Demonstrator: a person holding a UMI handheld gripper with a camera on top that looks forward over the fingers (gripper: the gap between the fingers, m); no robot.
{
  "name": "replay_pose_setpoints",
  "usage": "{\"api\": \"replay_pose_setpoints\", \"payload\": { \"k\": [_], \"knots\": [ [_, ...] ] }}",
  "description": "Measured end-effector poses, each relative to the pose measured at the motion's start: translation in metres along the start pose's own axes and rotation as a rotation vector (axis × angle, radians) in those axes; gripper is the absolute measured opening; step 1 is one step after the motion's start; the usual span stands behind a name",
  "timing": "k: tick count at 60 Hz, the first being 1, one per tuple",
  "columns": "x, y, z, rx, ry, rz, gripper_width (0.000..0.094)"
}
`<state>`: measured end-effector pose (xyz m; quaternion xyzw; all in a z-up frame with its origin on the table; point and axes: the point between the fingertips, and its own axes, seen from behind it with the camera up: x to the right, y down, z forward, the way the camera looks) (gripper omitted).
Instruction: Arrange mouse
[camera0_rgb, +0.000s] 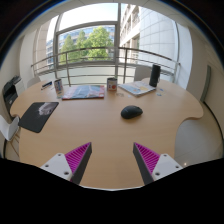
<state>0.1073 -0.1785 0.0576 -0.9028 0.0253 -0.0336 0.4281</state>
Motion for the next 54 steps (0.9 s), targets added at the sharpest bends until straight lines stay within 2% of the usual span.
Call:
{"api": "replay_pose_setpoints", "payload": {
  "k": [10, 19, 41, 45, 52, 54],
  "knots": [
    [0.043, -0.038, 0.090, 0.039, -0.006, 0.032, 0.0844],
    [0.058, -0.058, 0.155, 0.021, -0.024, 0.076, 0.0844],
    [0.070, -0.097, 0.237, 0.025, 0.022, 0.081, 0.0827],
    [0.072, -0.105, 0.246, 0.033, 0.040, 0.059, 0.0756],
    [0.066, -0.112, 0.255, 0.046, 0.037, 0.041, 0.0520],
    [0.066, -0.113, 0.255, 0.046, 0.041, 0.030, 0.0520]
  ]
}}
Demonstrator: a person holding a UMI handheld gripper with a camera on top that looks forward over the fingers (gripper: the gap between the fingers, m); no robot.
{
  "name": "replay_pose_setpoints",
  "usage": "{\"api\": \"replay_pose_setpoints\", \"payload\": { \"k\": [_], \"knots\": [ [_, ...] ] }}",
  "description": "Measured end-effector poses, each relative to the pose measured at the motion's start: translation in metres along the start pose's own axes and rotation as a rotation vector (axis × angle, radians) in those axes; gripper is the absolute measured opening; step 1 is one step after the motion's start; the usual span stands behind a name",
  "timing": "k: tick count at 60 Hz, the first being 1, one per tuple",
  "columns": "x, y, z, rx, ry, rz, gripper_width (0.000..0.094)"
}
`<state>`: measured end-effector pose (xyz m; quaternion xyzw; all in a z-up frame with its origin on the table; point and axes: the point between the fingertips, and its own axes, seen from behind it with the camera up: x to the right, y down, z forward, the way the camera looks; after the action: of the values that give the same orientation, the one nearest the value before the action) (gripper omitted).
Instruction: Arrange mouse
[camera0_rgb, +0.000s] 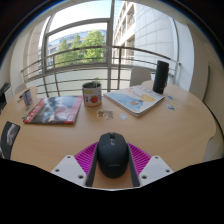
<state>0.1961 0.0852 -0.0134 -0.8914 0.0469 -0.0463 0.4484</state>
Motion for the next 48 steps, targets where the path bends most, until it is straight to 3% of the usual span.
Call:
{"api": "replay_pose_setpoints", "payload": {
  "k": [17, 26, 35, 43, 48],
  "knots": [
    [0.001, -0.009, -0.022, -0.005, 0.080, -0.014, 0.0386],
    [-0.013, -0.086, -0.102, 0.143, 0.153, 0.032, 0.0384],
    [-0.083, -0.191, -0.221, 0.369, 0.164, 0.112, 0.0384],
    [-0.198, -0.244, -0.281, 0.487, 0.050, 0.136, 0.0384],
    [-0.297, -0.232, -0.295, 0.500, -0.024, 0.109, 0.0384]
  ]
}}
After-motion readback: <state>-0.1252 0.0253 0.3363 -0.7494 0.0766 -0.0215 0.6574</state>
